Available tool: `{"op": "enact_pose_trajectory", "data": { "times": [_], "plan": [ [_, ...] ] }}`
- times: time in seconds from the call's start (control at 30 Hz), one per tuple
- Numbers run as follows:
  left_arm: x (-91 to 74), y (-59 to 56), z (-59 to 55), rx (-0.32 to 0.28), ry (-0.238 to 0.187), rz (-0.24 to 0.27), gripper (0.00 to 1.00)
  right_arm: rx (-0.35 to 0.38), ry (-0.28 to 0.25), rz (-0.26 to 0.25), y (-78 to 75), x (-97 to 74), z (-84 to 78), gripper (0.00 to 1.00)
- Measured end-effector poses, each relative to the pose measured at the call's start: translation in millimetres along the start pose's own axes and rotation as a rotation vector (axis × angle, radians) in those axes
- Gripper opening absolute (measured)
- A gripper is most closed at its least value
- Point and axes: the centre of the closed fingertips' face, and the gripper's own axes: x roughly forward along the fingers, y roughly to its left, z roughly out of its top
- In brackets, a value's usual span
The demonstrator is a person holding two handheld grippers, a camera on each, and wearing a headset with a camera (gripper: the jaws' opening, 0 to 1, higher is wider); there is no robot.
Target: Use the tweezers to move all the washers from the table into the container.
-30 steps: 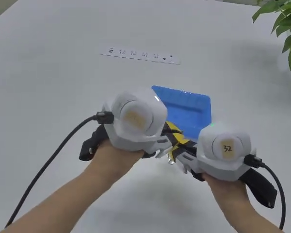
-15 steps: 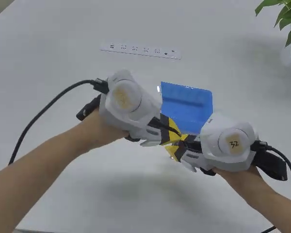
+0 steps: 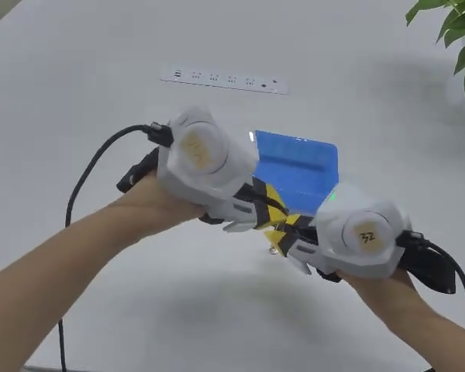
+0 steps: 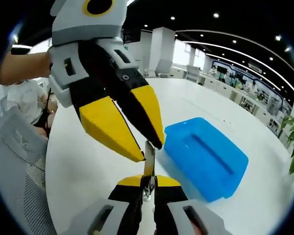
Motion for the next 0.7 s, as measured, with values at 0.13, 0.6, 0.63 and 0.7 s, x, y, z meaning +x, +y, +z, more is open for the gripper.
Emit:
{"op": "enact_pose_trajectory", "data": {
  "times": [0.13,0.6,0.63,0.7],
  "plan": [
    [-18.9,8.4,0.9,-0.045,-0.039,0.083,0.18,0.012,-0.007,0.001,-1.1,-1.9,2.6,0.03],
    [-72.1,8.0,-15.0,-0.206,-0.075,0.329,0.75,0.018,-0.061,-0.025,-14.7,-27.7,34.2,0.03],
    [-73.7,6.3,-15.6,-0.212,-0.073,0.334,0.79,0.011,-0.072,-0.034,-17.2,-31.2,39.4,0.03],
    [-79.5,5.1,-16.0,-0.221,-0.079,0.369,0.85,0.005,-0.083,-0.048,-22.3,-36.4,46.6,0.03]
  ]
}}
